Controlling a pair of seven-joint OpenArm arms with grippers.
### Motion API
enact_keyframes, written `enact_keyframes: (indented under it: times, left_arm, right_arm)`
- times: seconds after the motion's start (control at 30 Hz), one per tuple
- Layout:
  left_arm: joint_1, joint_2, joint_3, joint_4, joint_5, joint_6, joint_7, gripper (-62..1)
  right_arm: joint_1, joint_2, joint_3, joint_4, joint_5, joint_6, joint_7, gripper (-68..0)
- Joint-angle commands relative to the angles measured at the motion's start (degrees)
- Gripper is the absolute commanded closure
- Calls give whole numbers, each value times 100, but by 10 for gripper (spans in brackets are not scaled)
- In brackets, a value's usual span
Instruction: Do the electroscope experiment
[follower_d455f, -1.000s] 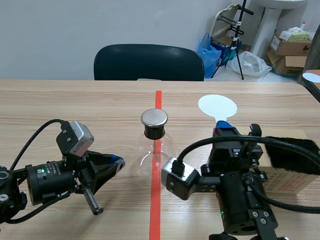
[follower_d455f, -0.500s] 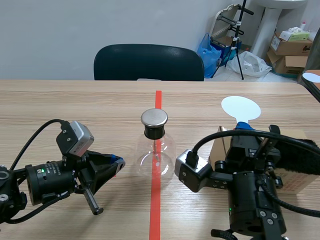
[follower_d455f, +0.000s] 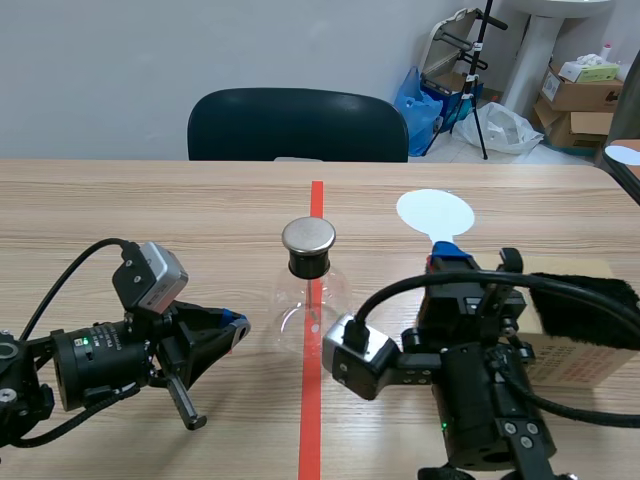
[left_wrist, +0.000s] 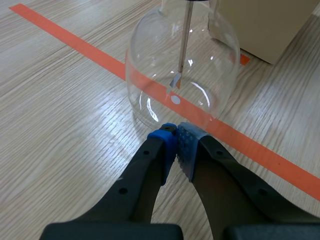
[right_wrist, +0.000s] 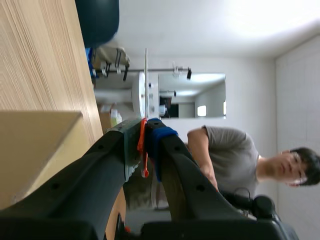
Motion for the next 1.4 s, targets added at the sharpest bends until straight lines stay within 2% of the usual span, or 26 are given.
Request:
enact_keyframes:
  times: [0.0, 0.33, 0.57, 1.37]
  left_arm:
    - [-17, -17, -63, 61, -61, -37, -107, -32]
    - [-17, -17, -63, 61, -61, -37, -107, -32]
    - [-17, -17, -63, 61, -61, -37, -105, -32]
    - [-17, -17, -63, 61, -61, -37, -107, -32]
  right_arm:
    - [83, 79, 50, 37, -24, -37, 181, -10]
    - [83, 79, 50, 37, -24, -35, 1696, -9]
    - [83, 79, 50, 37, -39, -35, 2382, -9]
    - [83, 79, 50, 37, -44, -35, 2487, -9]
